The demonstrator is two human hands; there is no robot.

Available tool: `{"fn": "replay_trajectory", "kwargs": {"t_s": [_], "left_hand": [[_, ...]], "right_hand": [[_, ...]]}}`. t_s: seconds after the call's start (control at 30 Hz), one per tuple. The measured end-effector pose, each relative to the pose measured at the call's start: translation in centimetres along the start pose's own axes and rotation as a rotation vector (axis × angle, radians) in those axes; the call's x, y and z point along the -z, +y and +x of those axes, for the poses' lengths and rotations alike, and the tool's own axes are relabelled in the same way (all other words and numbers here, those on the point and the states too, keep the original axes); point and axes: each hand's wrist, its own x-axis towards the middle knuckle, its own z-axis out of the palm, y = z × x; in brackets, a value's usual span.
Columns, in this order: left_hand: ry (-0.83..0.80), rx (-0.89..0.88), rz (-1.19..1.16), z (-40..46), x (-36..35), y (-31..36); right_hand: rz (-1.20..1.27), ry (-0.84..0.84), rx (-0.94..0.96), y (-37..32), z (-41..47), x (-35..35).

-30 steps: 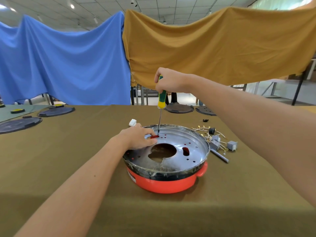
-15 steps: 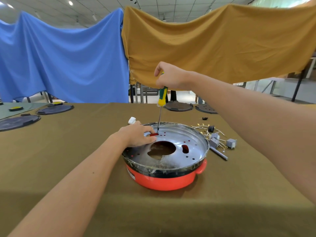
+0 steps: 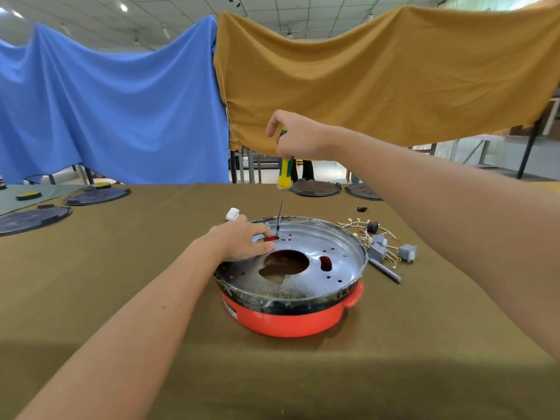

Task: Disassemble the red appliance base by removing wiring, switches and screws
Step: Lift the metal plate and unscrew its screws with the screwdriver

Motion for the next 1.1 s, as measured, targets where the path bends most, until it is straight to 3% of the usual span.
{"fn": "replay_trajectory", "kwargs": {"t_s": [0.17, 0.27, 0.33, 0.5, 0.57, 0.73, 0.83, 0.9, 1.03, 1.1], "left_hand": [[0.004, -0.002, -0.007, -0.1, 0.0, 0.0], [0.007, 0.002, -0.008, -0.1, 0.0, 0.1], [0.007, 0.004, -0.005, -0.2, 0.0, 0.1], [0.004, 0.01, -0.003, -0.3, 0.1, 0.1], [-0.001, 0.01, 0.001, -0.3, 0.1, 0.2], [0.002, 0.013, -0.014, -0.3, 0.1, 0.2], [0.004, 0.016, -0.008, -0.3, 0.0, 0.2], [0.003, 0.015, -0.009, -0.3, 0.0, 0.3], [-0.007, 0.015, -0.007, -0.4, 0.2, 0.4], [-0.009, 0.017, -0.004, -0.5, 0.2, 0.4]], "right_hand": [[-0.403, 0.044, 0.059, -0.1, 0.5, -0.4], [-0.514, 0.048, 0.023, 0.1, 0.8, -0.5], [-0.45, 0.024, -0.015, 0.2, 0.8, -0.5], [-0.028, 0.007, 0.012, -0.3, 0.3, 0.1], [-0.009, -0.002, 0.009, -0.4, 0.2, -0.1], [-0.48, 0.018, 0.039, -0.5, 0.9, -0.5], [-0.633, 0.04, 0.075, -0.3, 1.0, -0.8], [-0.553, 0.009, 0.087, -0.3, 1.1, -0.7], [-0.163, -0.049, 0.063, -0.8, 0.6, -0.2], [-0.109, -0.045, 0.039, -0.9, 0.4, -0.1]]}}
